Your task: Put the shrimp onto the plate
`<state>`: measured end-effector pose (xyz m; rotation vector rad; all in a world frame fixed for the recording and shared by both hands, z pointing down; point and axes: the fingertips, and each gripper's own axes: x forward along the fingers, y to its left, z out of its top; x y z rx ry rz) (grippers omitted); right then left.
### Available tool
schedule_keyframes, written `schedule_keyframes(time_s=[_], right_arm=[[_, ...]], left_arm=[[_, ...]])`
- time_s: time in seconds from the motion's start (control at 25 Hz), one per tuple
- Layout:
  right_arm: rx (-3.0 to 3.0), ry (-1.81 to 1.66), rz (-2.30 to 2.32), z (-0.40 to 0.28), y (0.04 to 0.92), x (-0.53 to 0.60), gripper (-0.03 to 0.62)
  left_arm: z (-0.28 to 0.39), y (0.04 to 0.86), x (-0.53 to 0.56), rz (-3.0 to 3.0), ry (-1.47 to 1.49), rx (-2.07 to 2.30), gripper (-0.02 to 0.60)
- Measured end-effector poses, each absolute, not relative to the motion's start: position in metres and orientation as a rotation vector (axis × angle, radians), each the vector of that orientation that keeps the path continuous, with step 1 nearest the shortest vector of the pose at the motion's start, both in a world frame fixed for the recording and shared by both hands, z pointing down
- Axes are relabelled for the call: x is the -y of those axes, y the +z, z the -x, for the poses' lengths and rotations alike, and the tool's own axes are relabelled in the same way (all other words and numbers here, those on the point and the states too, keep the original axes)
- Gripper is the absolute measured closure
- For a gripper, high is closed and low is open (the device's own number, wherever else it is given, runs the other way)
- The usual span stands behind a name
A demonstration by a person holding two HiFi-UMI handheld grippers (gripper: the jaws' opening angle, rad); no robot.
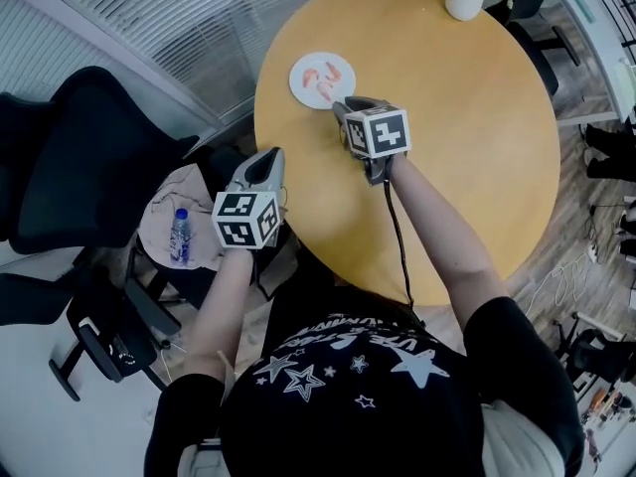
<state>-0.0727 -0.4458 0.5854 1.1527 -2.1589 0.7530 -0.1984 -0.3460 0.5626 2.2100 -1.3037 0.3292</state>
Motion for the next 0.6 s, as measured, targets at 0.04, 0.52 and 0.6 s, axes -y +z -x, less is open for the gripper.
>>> schedule_keyframes(time_s=[0.04, 0.52, 0.6], right_arm=[[2.174, 0.744, -1.151, 0.07, 0.58, 0.441, 0.497], [2.39, 0.626, -1.105, 0.054, 0.499, 0.376, 0.524], [2.417, 0.606, -1.089, 0.048, 0.488, 0.364, 0.53]], left_arm=[[0.196, 0.558, 0.342, -2.211, 0.326, 1.315, 0.58], [0.167, 0.501, 0.287, -2.216, 0.229, 1.44, 0.58], [0.162, 0.496, 0.277, -2.197, 0.209, 1.461, 0.58]])
